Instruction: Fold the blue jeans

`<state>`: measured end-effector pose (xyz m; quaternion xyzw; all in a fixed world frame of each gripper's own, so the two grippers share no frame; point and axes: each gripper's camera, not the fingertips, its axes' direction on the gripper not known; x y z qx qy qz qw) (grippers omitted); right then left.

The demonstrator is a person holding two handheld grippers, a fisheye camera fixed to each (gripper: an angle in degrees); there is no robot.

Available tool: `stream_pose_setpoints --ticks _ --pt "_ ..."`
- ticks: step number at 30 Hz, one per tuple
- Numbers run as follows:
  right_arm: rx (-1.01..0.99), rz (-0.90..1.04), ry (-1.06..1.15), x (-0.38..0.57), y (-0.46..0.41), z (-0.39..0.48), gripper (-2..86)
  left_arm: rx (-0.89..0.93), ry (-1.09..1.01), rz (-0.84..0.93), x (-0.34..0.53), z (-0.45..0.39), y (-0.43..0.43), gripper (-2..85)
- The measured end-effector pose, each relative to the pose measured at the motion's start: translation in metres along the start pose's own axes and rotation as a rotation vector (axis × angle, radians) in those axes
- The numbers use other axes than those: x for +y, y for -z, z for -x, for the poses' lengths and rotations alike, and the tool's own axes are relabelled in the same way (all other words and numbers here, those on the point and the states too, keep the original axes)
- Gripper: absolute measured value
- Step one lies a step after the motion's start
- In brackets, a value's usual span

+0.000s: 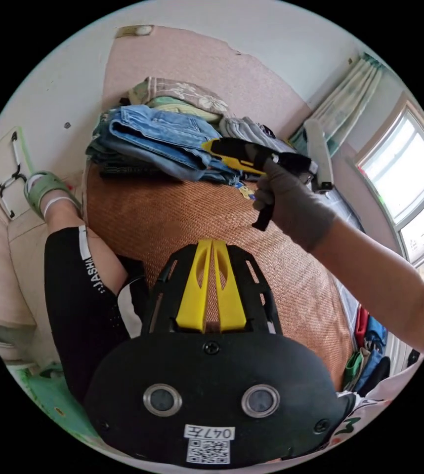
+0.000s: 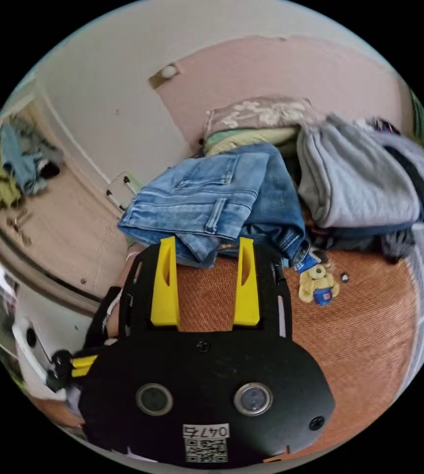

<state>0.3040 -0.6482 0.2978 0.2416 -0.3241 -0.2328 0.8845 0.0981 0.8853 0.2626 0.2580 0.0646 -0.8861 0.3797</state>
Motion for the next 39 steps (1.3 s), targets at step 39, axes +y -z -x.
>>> stream_pose_setpoints --ticks 39 --pt "0.416 0.374 -0.006 0.106 0.065 0.024 3.0 -0.237 -0.828 -0.019 0.001 -0.32 0.07 -1.0"
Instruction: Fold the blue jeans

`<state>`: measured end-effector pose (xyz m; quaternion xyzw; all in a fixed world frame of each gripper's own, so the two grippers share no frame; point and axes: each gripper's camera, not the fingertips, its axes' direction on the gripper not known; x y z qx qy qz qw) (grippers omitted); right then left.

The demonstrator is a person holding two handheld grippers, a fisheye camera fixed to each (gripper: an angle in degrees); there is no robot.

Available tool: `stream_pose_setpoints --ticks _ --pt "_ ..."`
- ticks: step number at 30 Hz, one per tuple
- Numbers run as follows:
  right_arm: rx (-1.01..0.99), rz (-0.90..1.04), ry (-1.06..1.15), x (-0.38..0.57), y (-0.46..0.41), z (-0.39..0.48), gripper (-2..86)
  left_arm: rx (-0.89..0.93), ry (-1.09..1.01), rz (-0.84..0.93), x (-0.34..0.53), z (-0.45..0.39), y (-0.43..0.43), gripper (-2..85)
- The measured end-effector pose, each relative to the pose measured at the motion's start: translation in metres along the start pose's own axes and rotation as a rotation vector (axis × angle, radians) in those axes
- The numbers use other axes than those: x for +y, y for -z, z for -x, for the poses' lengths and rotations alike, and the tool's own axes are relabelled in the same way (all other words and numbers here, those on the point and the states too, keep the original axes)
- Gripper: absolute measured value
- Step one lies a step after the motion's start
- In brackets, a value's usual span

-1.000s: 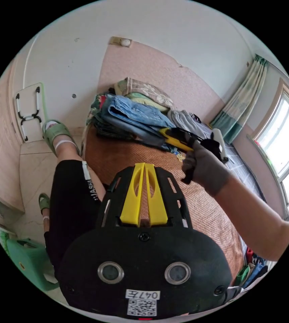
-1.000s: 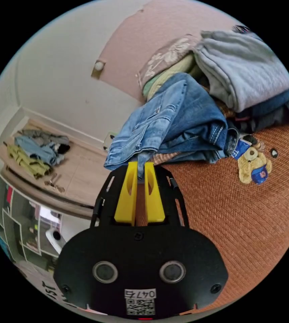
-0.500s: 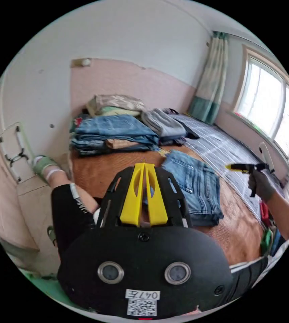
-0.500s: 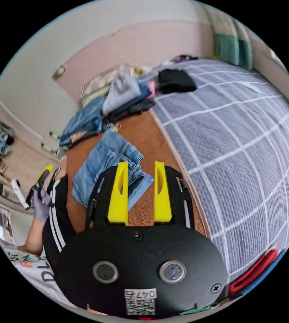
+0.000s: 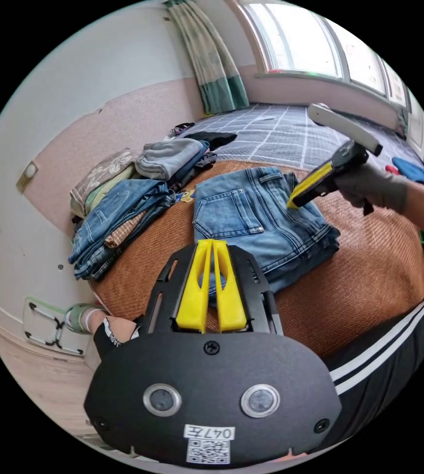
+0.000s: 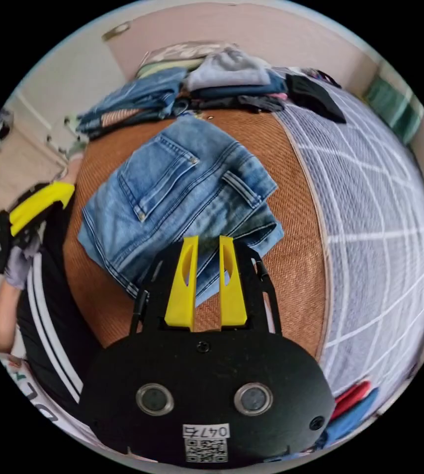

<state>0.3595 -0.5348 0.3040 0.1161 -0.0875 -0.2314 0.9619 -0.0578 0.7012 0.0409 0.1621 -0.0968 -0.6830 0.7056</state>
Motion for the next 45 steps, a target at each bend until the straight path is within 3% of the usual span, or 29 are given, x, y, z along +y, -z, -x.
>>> stream_pose_setpoints --ticks 5,12,19,33,42,45 --pt "0.134 0.109 0.154 -0.024 0.005 0.037 2.7 0.044 -0.046 0.048 -0.042 -0.031 -0.016 -1.0" --pt "0.037 0.068 0.09 -0.023 0.015 0.028 2.2 0.078 -0.047 0.083 -0.079 -0.052 -0.03 -1.0" --pt "0.121 0.082 0.152 -0.022 0.02 0.047 2.1 0.098 -0.011 0.101 -0.111 -0.063 -0.046 -1.0" --pt "0.07 0.067 0.108 0.006 0.024 0.026 2.0 0.046 -0.046 0.109 -0.145 -0.089 -0.073 -0.8" --pt "0.058 0.062 0.099 0.033 0.02 0.006 2.0 0.077 -0.008 0.058 -0.142 -0.081 -0.09 0.7" --pt "0.061 0.064 0.1 0.043 0.017 -0.001 2.0 0.206 0.029 -0.02 -0.145 -0.076 -0.09 6.1"
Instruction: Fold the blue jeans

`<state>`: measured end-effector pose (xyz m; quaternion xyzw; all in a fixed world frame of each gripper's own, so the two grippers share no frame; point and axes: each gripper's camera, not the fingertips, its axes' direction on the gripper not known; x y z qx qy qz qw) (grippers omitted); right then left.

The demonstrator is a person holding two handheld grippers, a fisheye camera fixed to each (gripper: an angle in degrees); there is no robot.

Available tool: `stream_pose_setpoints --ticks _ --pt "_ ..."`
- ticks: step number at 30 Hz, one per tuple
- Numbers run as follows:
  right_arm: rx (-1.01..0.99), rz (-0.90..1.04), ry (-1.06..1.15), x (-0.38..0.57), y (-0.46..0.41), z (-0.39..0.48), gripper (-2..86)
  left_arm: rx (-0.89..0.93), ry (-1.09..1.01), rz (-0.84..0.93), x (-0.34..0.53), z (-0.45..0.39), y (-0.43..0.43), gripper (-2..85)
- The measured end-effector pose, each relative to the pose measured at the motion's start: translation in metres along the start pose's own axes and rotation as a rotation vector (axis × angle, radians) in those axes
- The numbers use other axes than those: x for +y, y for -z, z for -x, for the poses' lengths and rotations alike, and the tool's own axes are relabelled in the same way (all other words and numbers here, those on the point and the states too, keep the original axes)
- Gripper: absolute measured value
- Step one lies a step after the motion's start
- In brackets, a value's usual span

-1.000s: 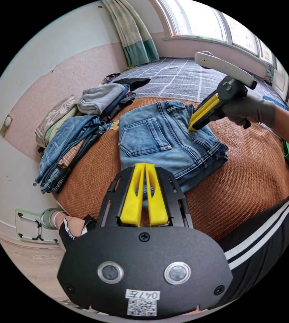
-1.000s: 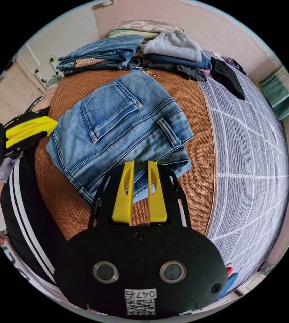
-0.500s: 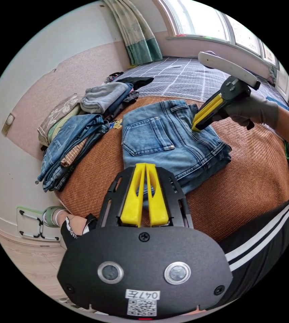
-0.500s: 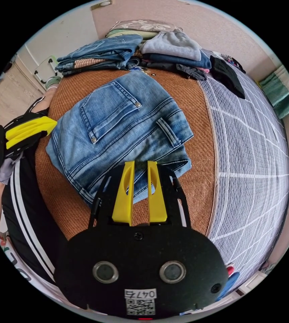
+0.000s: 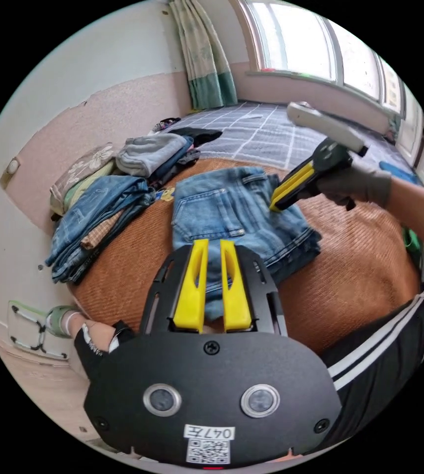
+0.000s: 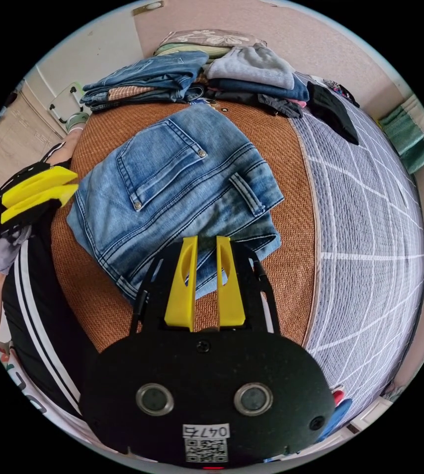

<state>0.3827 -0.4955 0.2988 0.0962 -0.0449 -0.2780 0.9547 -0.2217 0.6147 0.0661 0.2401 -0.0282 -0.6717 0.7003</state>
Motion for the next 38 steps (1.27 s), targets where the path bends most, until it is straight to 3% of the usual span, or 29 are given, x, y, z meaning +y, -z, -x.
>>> stream_pose_setpoints --ticks 2,7,16,20,24,27,33,35,38 --pt "0.008 0.0 0.005 0.009 -0.004 -0.004 1.9 0.17 -0.091 0.017 -0.014 -0.013 -0.013 13.1" --pt "-0.009 -0.002 -0.017 0.028 -0.012 -0.02 1.8 0.271 -0.265 0.081 -0.013 -0.046 -0.05 17.4" --pt "-0.135 -0.005 -0.14 0.075 -0.021 -0.077 0.1 0.267 -0.3 0.2 0.033 -0.02 -0.106 15.0" --pt "-0.325 -0.158 -0.271 0.124 -0.004 -0.129 -0.6 0.274 -0.312 0.211 0.062 0.001 -0.12 13.7" --pt "-0.367 -0.127 -0.244 0.152 -0.008 -0.148 -0.6 0.268 -0.303 0.193 0.091 0.027 -0.124 8.8" --pt "-0.281 -0.107 -0.214 0.17 -0.007 -0.153 -0.5 0.292 -0.184 0.119 0.119 0.072 -0.118 6.3" --pt "-0.304 -0.163 -0.232 0.184 -0.004 -0.174 -0.4 0.241 0.362 -0.231 0.207 0.233 -0.066 5.3" --pt "-0.281 -0.137 -0.225 0.183 -0.011 -0.172 0.0 0.099 0.56 -0.355 0.255 0.296 -0.034 5.2" --pt "-0.254 -0.085 -0.216 0.185 -0.028 -0.164 1.9 -0.137 0.798 -0.396 0.326 0.36 -0.004 5.2"
